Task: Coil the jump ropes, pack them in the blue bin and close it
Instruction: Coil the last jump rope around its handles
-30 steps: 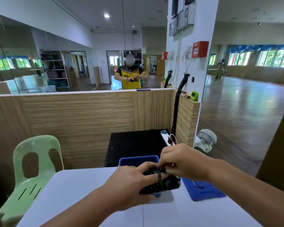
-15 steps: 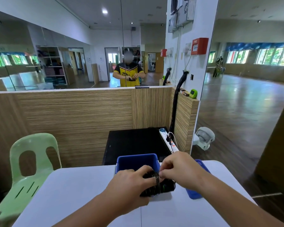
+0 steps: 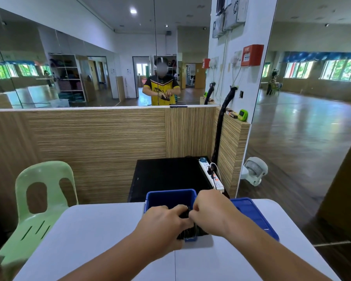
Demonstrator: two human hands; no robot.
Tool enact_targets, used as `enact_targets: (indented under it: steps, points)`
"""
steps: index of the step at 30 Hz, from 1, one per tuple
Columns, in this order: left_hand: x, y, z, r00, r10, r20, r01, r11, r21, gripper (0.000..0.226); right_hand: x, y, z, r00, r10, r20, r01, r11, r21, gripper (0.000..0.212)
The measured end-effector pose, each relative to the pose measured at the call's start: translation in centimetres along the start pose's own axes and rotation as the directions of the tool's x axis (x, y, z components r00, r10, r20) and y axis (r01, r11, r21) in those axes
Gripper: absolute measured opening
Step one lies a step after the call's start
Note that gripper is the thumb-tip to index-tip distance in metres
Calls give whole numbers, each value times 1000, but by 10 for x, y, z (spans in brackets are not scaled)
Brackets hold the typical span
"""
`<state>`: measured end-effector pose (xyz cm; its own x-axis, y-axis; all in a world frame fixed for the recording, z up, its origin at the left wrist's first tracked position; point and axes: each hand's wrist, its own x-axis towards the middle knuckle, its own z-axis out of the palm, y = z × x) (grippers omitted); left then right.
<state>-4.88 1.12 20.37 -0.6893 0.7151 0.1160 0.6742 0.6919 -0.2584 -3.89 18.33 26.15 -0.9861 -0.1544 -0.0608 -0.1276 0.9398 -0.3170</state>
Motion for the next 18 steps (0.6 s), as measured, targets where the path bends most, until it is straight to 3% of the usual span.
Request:
enact_targets:
  steps: [3,9,13,18]
  points:
    - [3,5,-3,994,4,111,-2,1000,-21,41,10,-5,-2,999,18,34,-16,998,-68,26]
    - [7,16,-9,991,-56,119,64,996,-63,48,22,-17,-10,972,52,231,-9,983,-182,6]
    - [9,16,-6,986,-101,136,109,993,-54,49,30,-18,3,983,65,171,-24,973,-228,25]
    - [6,11,-1,994,-103,48,105,994,-38,44,31,-14,21,991,100,94,-91,992,-90,4]
